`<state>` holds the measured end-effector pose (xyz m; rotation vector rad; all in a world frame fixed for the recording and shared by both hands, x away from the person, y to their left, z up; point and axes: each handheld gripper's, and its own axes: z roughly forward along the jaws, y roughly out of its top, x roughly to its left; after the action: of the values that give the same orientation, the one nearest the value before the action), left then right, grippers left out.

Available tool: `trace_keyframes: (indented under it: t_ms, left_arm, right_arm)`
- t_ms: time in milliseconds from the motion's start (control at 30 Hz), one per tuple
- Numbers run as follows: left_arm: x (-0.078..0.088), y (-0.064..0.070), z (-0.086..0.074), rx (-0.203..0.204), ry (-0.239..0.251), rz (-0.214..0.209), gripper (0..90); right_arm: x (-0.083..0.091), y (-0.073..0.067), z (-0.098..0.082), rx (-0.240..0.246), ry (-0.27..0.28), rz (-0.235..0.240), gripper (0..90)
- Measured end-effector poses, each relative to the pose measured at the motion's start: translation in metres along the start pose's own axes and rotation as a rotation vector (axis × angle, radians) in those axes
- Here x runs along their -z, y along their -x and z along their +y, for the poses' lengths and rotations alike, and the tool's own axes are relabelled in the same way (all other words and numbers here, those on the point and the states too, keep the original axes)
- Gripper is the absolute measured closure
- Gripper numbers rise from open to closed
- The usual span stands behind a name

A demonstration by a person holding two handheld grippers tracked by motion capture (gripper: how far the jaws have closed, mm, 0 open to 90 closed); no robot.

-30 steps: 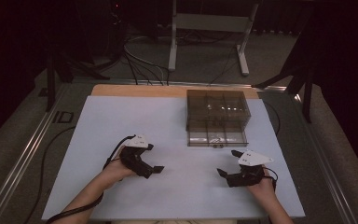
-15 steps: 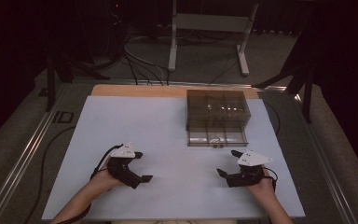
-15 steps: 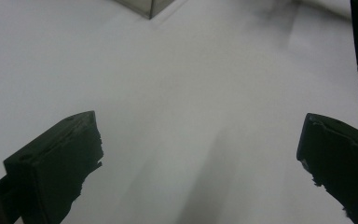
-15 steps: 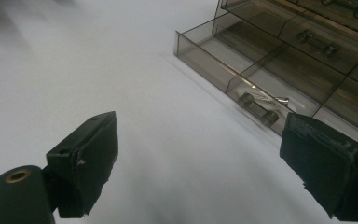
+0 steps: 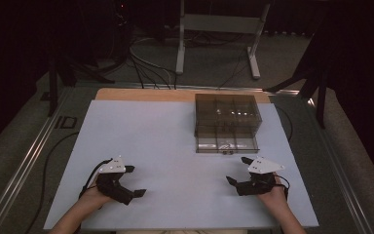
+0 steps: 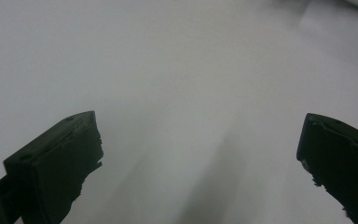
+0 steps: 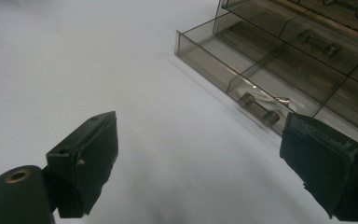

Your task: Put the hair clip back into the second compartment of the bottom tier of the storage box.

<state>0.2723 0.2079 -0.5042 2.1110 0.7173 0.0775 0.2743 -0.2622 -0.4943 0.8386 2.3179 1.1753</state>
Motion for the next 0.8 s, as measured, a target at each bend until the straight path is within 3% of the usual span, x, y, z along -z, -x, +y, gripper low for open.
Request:
trace_keyframes:
  t_ms: [233, 467, 800]
  left_arm:
    - [0.008, -0.003, -0.007, 0.013, 0.030, 0.007, 0.0]
    - [0.008, -0.004, -0.008, -0.002, 0.029, 0.023, 0.0]
    - [0.009, -0.005, -0.011, 0.010, 0.040, 0.018, 0.0]
  right_arm:
    - [0.000, 0.000, -0.001, 0.001, -0.005, 0.000, 11.6]
    - [-0.001, 0.001, -0.002, 0.007, -0.013, 0.002, 11.6]
    - [-0.003, 0.000, -0.001, 0.017, -0.014, 0.011, 11.7]
